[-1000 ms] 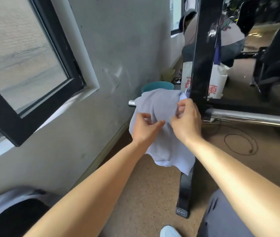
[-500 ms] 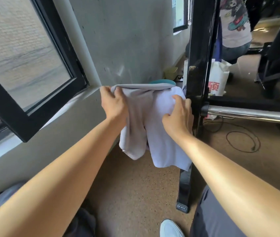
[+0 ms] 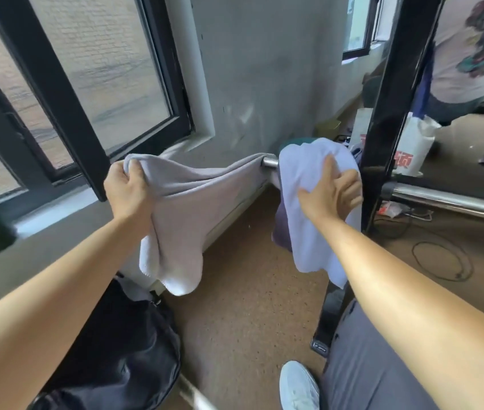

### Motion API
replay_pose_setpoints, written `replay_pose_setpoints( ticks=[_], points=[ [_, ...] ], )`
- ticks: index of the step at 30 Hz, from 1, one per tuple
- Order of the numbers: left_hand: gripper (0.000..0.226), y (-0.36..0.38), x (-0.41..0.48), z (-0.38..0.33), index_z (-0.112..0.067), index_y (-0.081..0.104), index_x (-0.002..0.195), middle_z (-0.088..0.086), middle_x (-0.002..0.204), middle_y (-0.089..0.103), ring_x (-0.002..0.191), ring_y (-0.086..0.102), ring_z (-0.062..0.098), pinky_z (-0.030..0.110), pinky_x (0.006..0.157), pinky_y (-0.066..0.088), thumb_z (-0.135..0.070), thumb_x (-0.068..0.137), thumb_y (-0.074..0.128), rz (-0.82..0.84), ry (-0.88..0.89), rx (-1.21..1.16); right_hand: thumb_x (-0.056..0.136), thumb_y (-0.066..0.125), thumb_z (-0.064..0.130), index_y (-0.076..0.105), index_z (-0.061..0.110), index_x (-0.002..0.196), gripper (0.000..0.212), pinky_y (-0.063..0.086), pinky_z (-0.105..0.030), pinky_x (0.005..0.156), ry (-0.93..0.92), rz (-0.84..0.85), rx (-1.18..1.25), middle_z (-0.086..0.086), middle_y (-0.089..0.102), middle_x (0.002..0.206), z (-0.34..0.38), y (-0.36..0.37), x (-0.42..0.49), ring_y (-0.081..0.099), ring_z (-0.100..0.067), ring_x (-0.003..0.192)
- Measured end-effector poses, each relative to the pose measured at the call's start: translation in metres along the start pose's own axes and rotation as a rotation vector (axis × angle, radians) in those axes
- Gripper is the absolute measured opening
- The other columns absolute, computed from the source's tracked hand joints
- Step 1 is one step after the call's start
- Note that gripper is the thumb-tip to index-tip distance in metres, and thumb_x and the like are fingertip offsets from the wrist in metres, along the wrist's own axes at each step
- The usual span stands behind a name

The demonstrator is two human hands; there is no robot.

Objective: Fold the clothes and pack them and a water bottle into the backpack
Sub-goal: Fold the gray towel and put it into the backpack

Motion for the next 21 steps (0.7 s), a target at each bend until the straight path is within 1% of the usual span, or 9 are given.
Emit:
replay_pose_setpoints(
  ticks=[2, 5, 7, 9, 12, 15, 17, 19, 21],
  points=[
    [0.030, -0.010, -0.008, 0.015, -0.018, 0.049, 0.075, -0.004, 0.072, 0.043, 0.066, 0.037, 0.006, 0.021, 0.057, 0.033, -0.022, 0.104, 0.049, 0.095, 0.023, 0.014, 0.081, 0.071, 0.043, 0.028, 0.029, 0.152, 0.083, 0.031, -0.047, 0.094, 0.005, -0.018, -0.009, -0.020, 0.038, 0.132, 0.002, -0.001, -0.001, 0.039, -0.040, 0.119],
    [0.026, -0.020, -0.020, 0.024, -0.003, 0.064, 0.091, 0.002, 0.080, 0.054, 0.068, 0.042, 0.006, 0.017, 0.058, 0.037, -0.022, 0.104, 0.053, 0.280, 0.088, 0.064, 0.081, 0.071, 0.031, 0.027, 0.025, 0.154, 0.086, 0.032, -0.045, 0.088, -0.055, -0.038, -0.025, -0.018, 0.039, 0.131, 0.012, -0.004, -0.008, 0.041, -0.039, 0.114],
    [0.021, -0.028, -0.025, 0.025, -0.011, 0.068, 0.092, -0.006, 0.079, 0.059, 0.066, 0.049, -0.001, 0.015, 0.062, 0.042, -0.021, 0.105, 0.055, 0.382, 0.126, 0.063, 0.077, 0.071, 0.023, 0.032, 0.024, 0.152, 0.084, 0.032, -0.044, 0.085, -0.151, -0.028, 0.003, -0.016, 0.039, 0.129, 0.027, -0.004, -0.020, 0.041, -0.038, 0.112],
    [0.017, -0.038, -0.029, 0.024, -0.019, 0.070, 0.096, -0.010, 0.084, 0.064, 0.070, 0.056, -0.008, 0.010, 0.067, 0.044, -0.018, 0.106, 0.056, 0.464, 0.151, 0.047, 0.078, 0.071, 0.023, 0.040, 0.023, 0.145, 0.074, 0.033, -0.042, 0.088, -0.228, 0.064, 0.083, -0.014, 0.038, 0.128, 0.042, 0.000, -0.033, 0.041, -0.038, 0.114],
    [0.015, -0.051, -0.034, 0.027, -0.024, 0.075, 0.096, -0.007, 0.088, 0.072, 0.080, 0.063, -0.004, 0.013, 0.074, 0.050, -0.022, 0.104, 0.061, 0.631, 0.153, 0.112, 0.083, 0.075, 0.032, 0.056, 0.024, 0.134, 0.055, 0.043, -0.039, 0.098, -0.349, 0.437, 0.307, -0.006, 0.048, 0.124, 0.064, 0.012, -0.059, 0.050, -0.027, 0.114],
    [0.011, -0.067, -0.038, 0.033, -0.019, 0.076, 0.095, -0.006, 0.083, 0.072, 0.081, 0.064, 0.005, 0.024, 0.078, 0.051, -0.024, 0.100, 0.068, 0.830, 0.097, 0.137, 0.083, 0.082, 0.030, 0.063, 0.025, 0.131, 0.051, 0.048, -0.031, 0.093, -0.460, 0.925, 0.533, 0.001, 0.062, 0.120, 0.091, 0.021, -0.103, 0.059, -0.011, 0.101],
    [0.009, -0.078, -0.040, 0.035, -0.018, 0.076, 0.091, -0.004, 0.081, 0.071, 0.079, 0.063, 0.007, 0.024, 0.076, 0.049, -0.025, 0.095, 0.074, 0.938, 0.063, 0.126, 0.084, 0.082, 0.023, 0.062, 0.025, 0.134, 0.053, 0.051, -0.033, 0.099, -0.493, 1.192, 0.611, 0.000, 0.066, 0.125, 0.112, 0.029, -0.134, 0.063, -0.016, 0.111],
    [0.010, -0.088, -0.039, 0.039, -0.014, 0.076, 0.091, 0.001, 0.084, 0.072, 0.081, 0.064, 0.009, 0.019, 0.076, 0.050, -0.024, 0.089, 0.076, 0.997, 0.044, 0.098, 0.087, 0.076, 0.012, 0.067, 0.018, 0.129, 0.043, 0.050, -0.037, 0.107, -0.520, 1.396, 0.661, -0.004, 0.071, 0.123, 0.131, 0.040, -0.160, 0.066, -0.020, 0.116],
    [0.013, -0.098, -0.035, 0.048, -0.009, 0.075, 0.088, 0.004, 0.083, 0.072, 0.079, 0.064, 0.011, 0.017, 0.075, 0.049, -0.020, 0.083, 0.076, 0.983, 0.020, 0.055, 0.090, 0.073, 0.009, 0.073, 0.012, 0.117, 0.027, 0.047, -0.041, 0.111, -0.504, 1.490, 0.676, -0.003, 0.074, 0.111, 0.146, 0.051, -0.178, 0.068, -0.016, 0.110]
  ],
)
Point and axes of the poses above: each hand's wrist, its own x-axis towards the middle knuckle, its own y-axis out of the palm, z = x × y, the point moved 2 cm from there along x, towards the middle knuckle
